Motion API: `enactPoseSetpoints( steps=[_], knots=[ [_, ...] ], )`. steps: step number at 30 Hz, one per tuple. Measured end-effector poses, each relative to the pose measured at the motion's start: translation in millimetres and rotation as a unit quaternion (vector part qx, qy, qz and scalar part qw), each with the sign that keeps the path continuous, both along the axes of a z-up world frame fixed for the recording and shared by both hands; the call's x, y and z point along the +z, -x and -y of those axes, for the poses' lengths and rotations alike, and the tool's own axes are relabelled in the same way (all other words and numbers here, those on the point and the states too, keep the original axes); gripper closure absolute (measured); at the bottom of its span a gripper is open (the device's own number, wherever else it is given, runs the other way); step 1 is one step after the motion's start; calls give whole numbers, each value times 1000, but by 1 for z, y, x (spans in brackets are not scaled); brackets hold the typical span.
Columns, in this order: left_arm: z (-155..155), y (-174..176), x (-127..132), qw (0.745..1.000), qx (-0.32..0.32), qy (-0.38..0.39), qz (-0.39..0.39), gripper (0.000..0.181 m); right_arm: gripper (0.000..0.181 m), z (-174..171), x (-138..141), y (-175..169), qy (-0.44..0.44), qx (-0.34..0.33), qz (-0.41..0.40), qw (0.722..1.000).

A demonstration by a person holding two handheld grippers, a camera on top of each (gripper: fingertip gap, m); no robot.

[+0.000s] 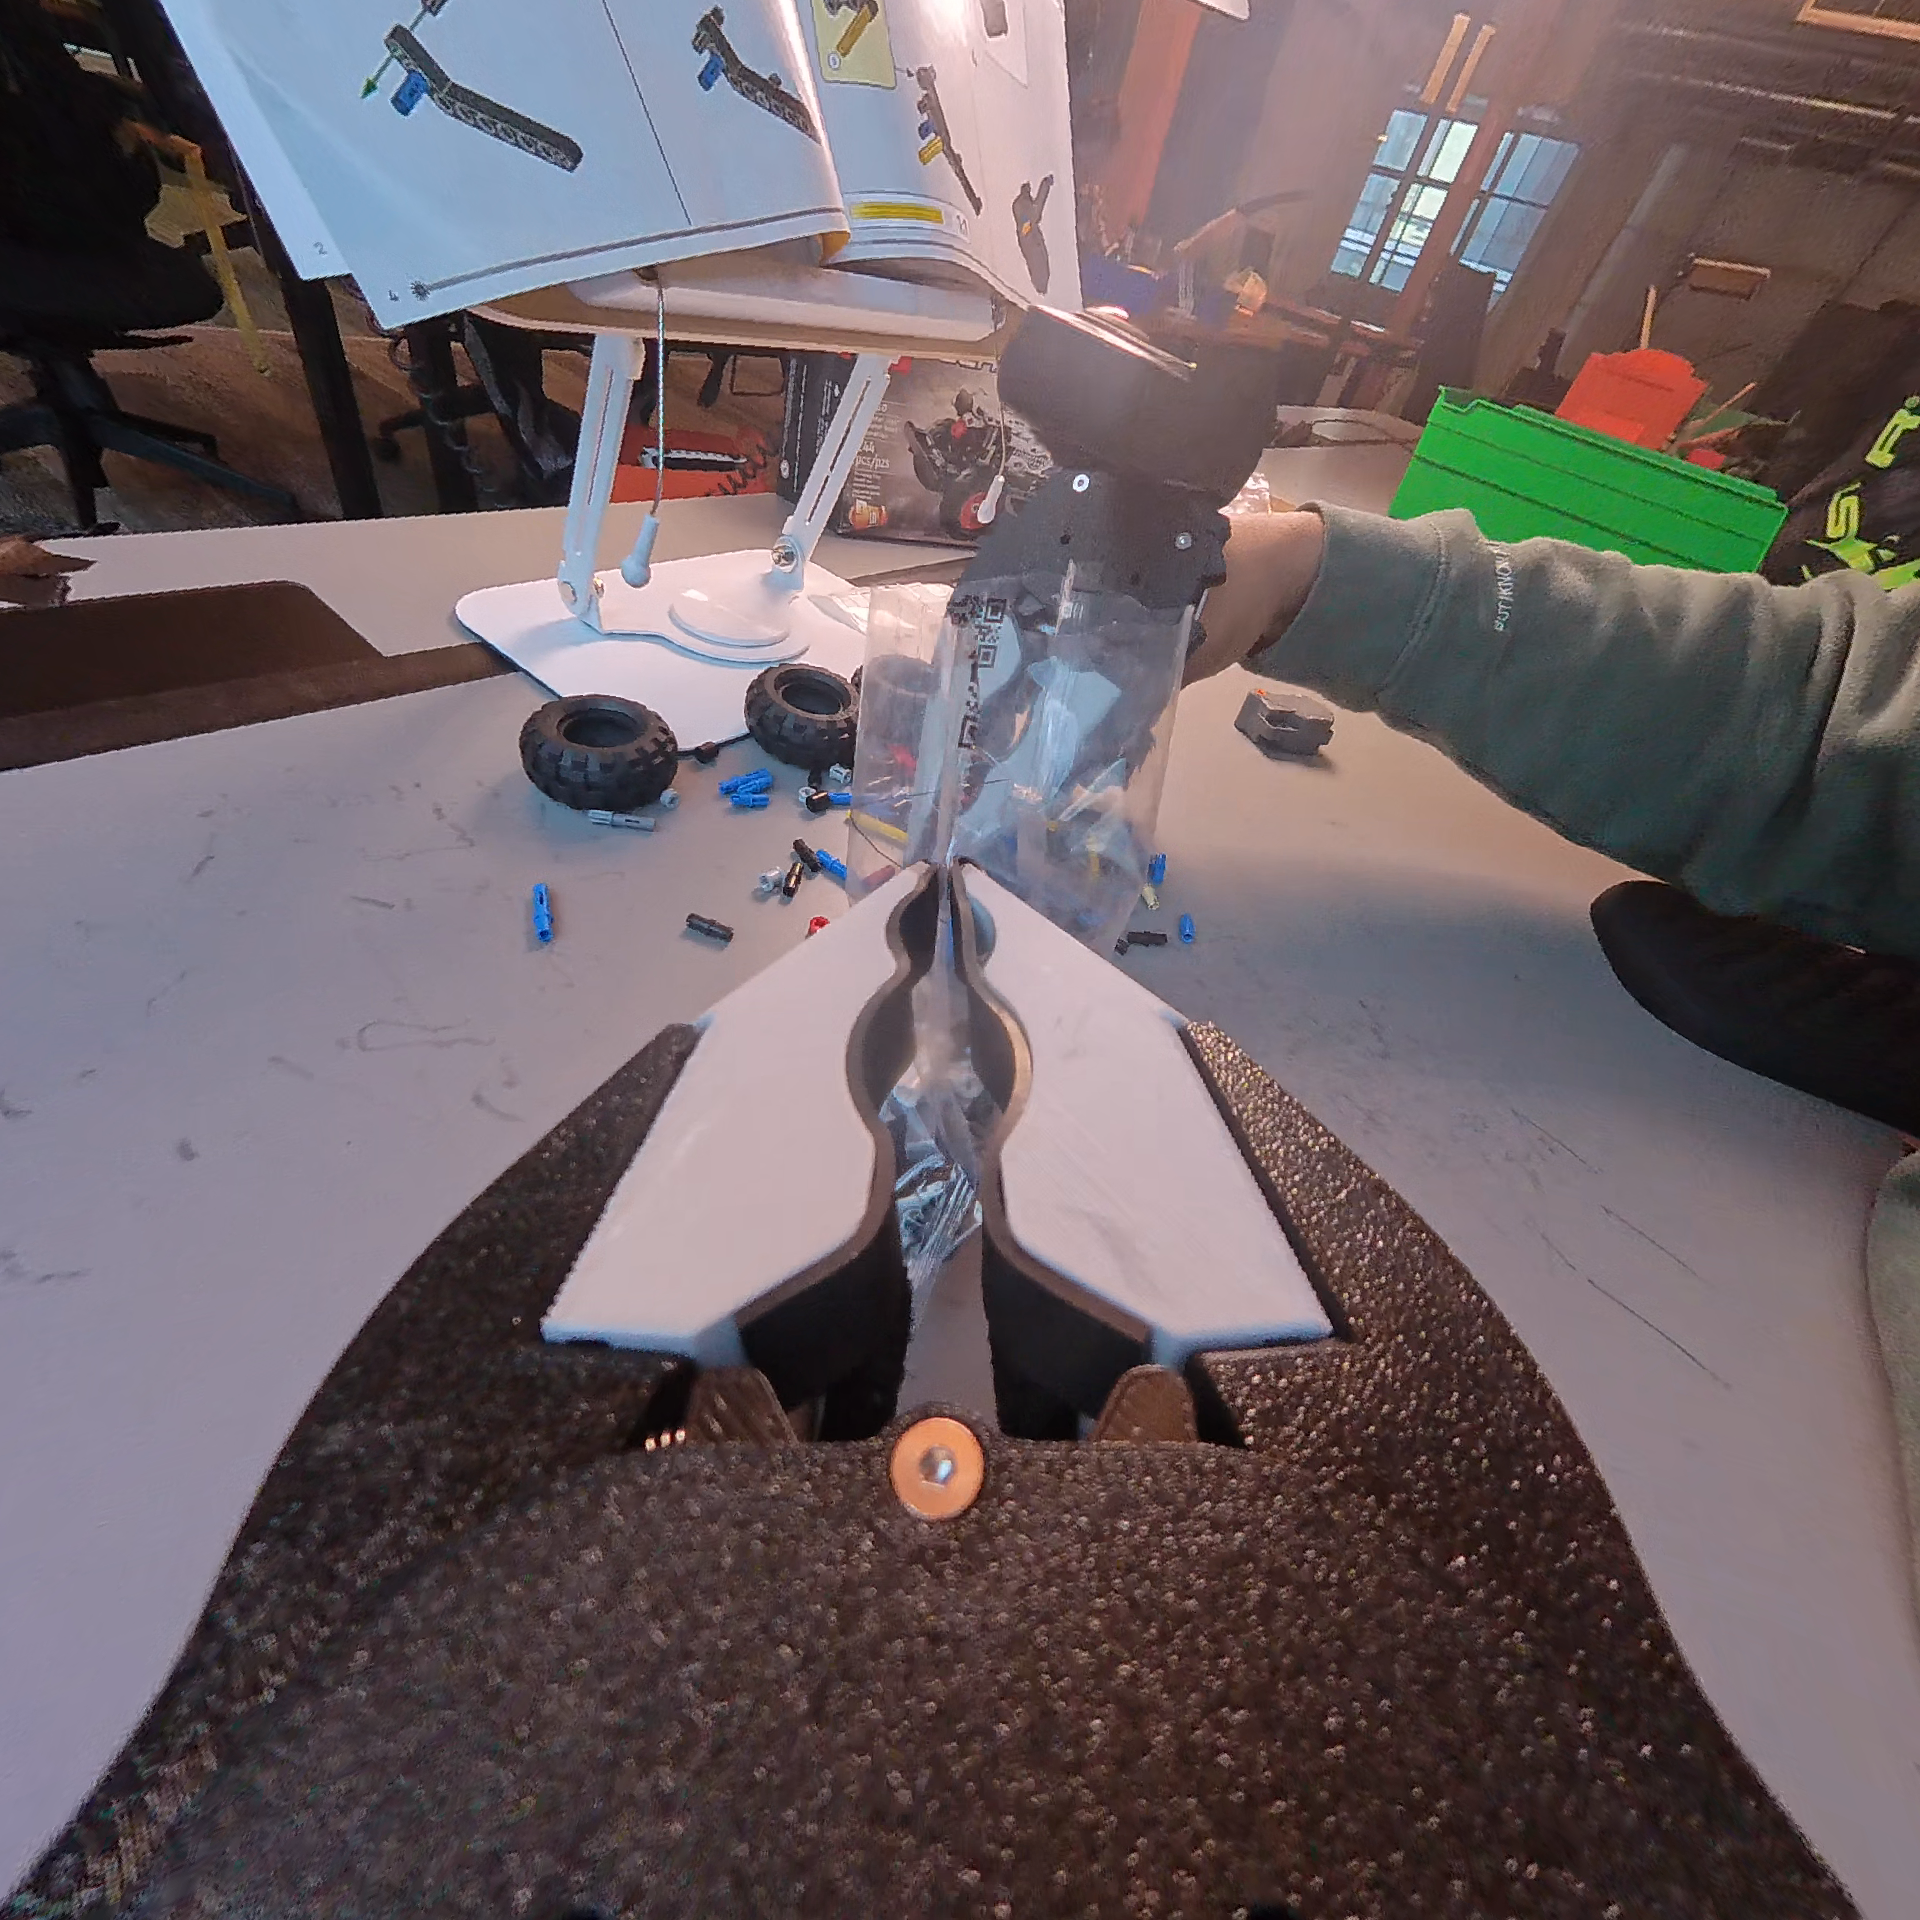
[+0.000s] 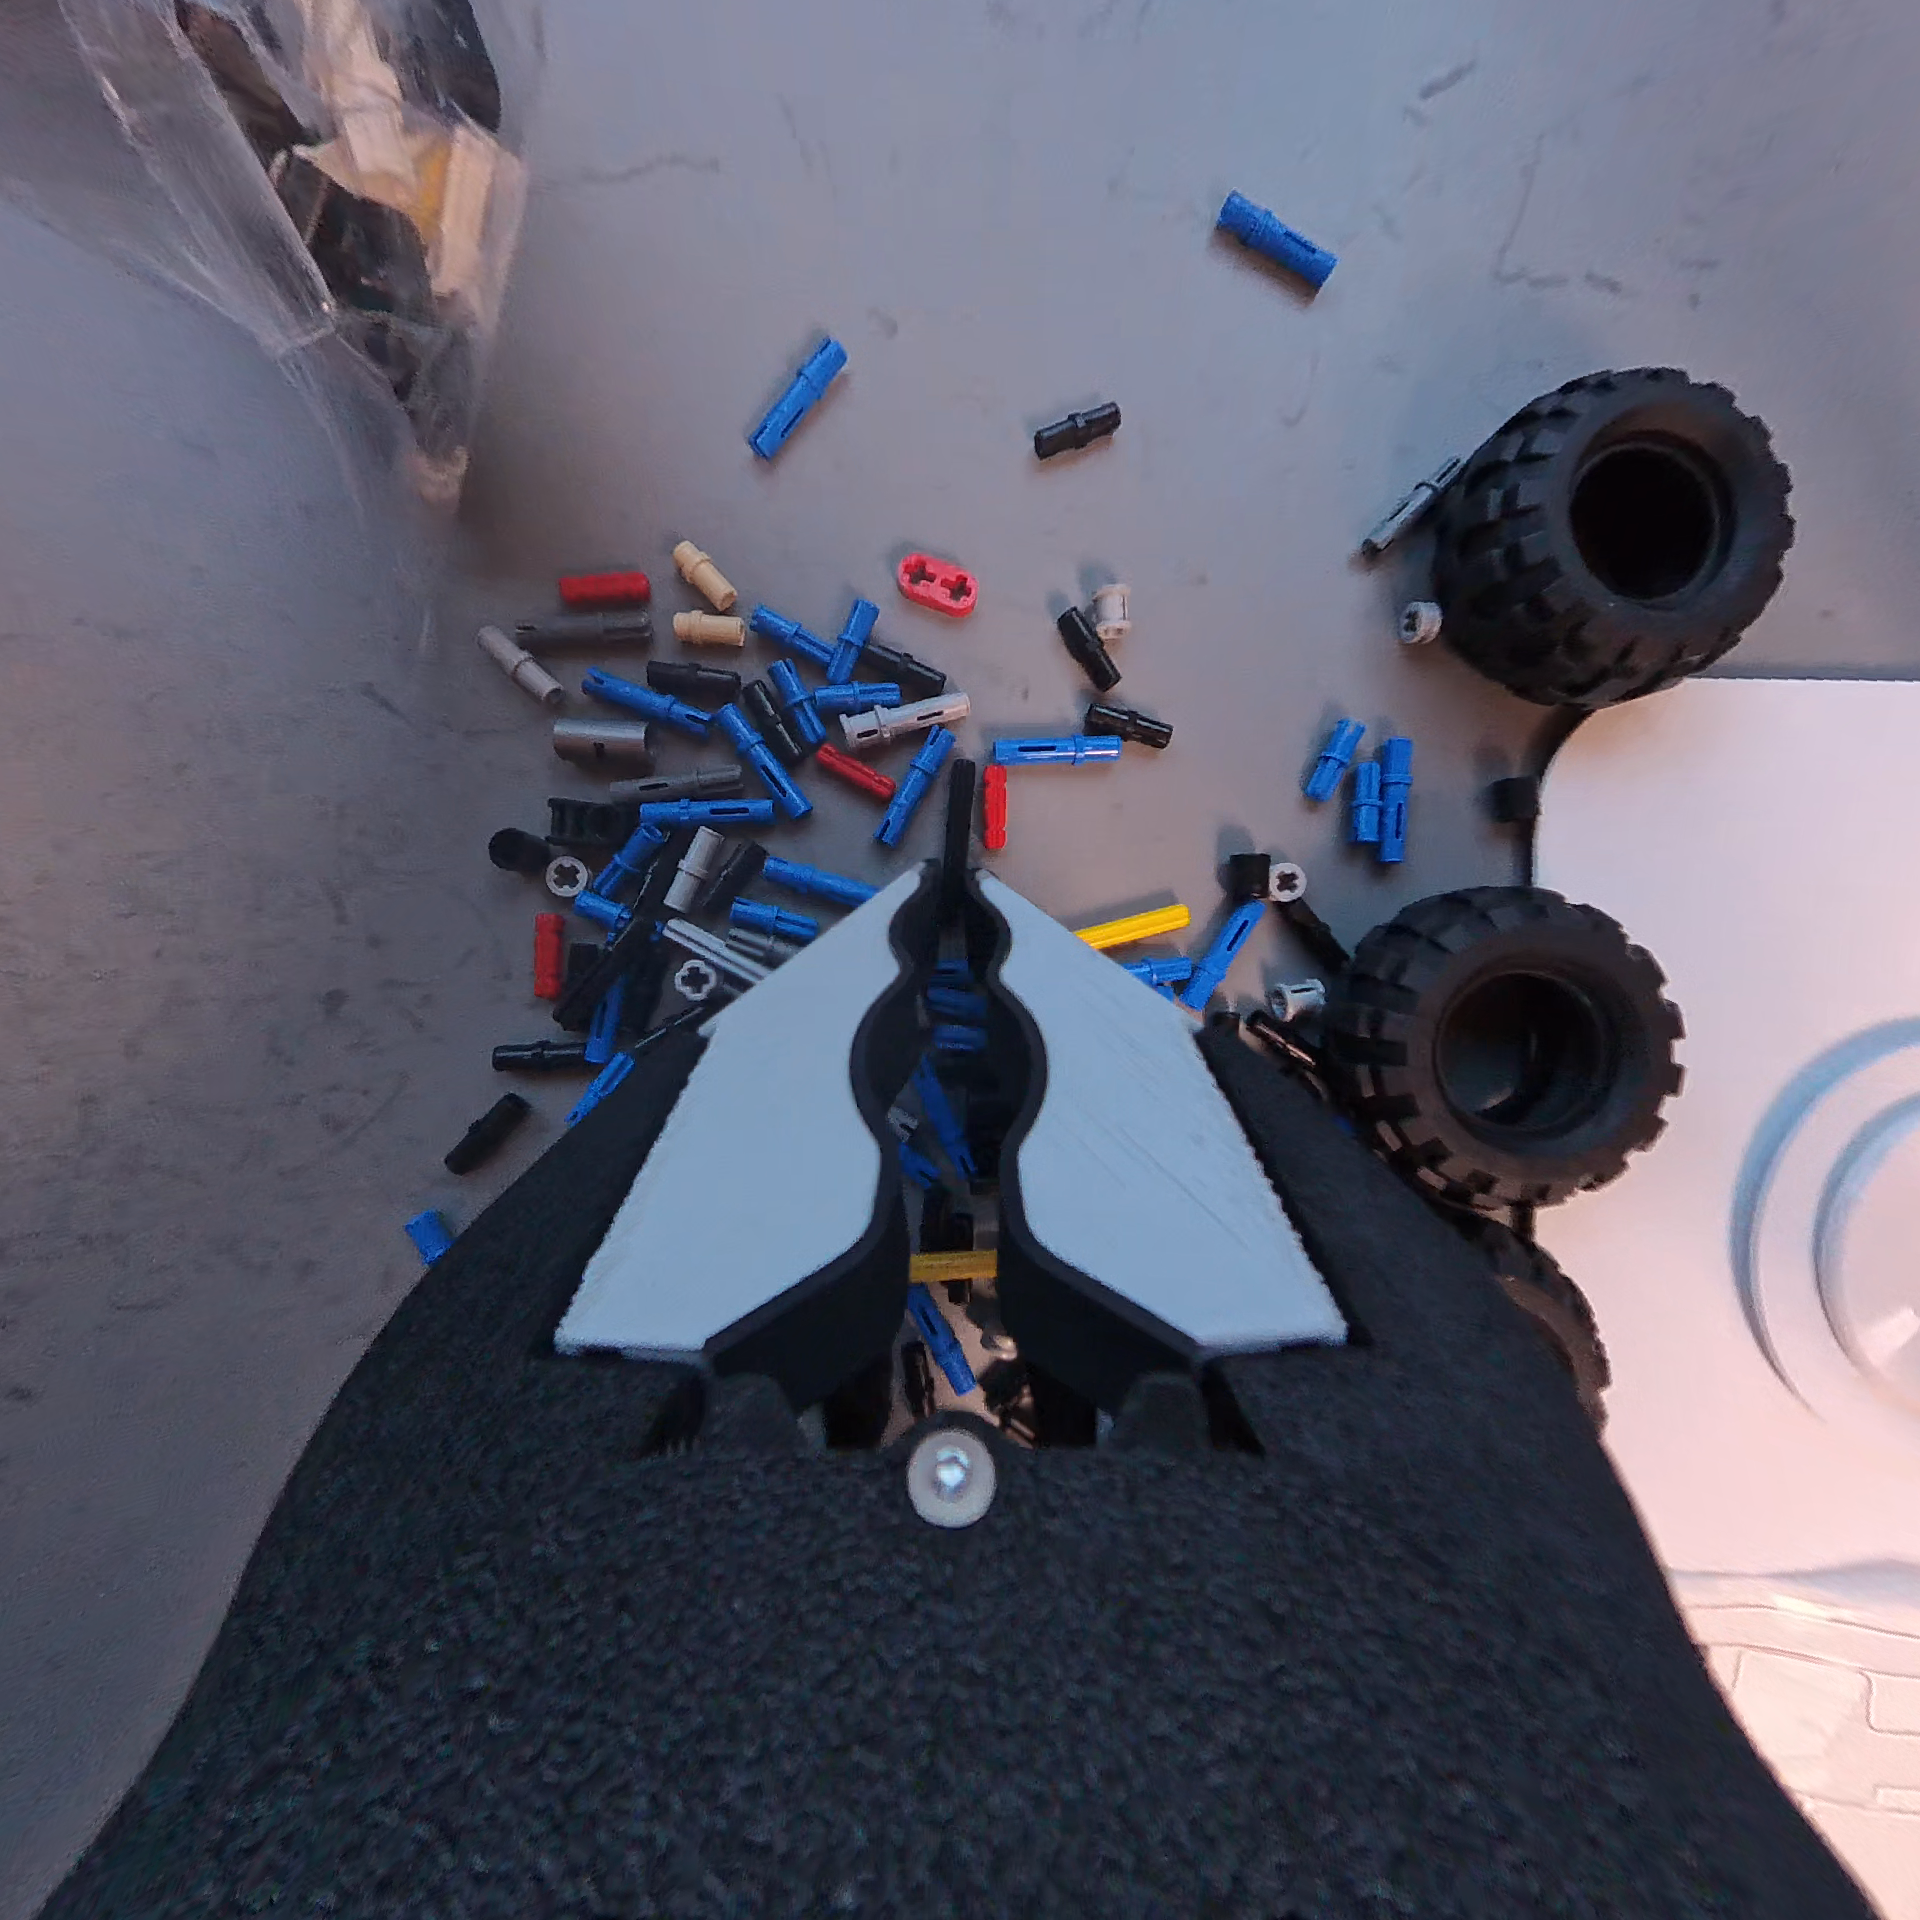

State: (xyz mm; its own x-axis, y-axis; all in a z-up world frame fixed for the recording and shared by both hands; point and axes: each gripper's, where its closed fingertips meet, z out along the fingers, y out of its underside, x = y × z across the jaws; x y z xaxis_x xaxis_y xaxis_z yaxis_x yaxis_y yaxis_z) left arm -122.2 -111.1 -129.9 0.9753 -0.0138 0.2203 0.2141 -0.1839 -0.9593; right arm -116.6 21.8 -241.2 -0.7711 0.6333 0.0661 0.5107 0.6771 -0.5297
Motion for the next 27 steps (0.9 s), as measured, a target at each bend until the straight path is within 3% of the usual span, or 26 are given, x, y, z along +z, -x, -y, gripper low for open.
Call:
enactPoseSetpoints(
  steps=[4,6,10,13,16,20,24,27],
  knots=[
    [0,0,0,1000,0,0,-1,180,179,5,13,-1,-3,30,-14,999],
    [1,1,1,1000,2,0,-3,180,179,14,50,6,33,31,-57,997],
    [0,1,1,1000,1,-1,0,180,179,49,150,7,136,68,-156,976],
    [0,1,1,1000,0,-2,1,180,178,79,172,2,137,109,-169,970],
    [1,1,2,1000,0,-2,-2,180,156,90,166,6,137,114,-157,971],
    [2,2,4,1000,1,-6,-3,180,163,50,162,31,161,17,-171,972],
    [2,1,3,1000,-5,-7,1,180,163,-11,75,34,26,-71,-71,995],
    [2,0,4,1000,-8,-8,0,180,164,-22,25,21,-2,-100,-2,995]
  ],
)
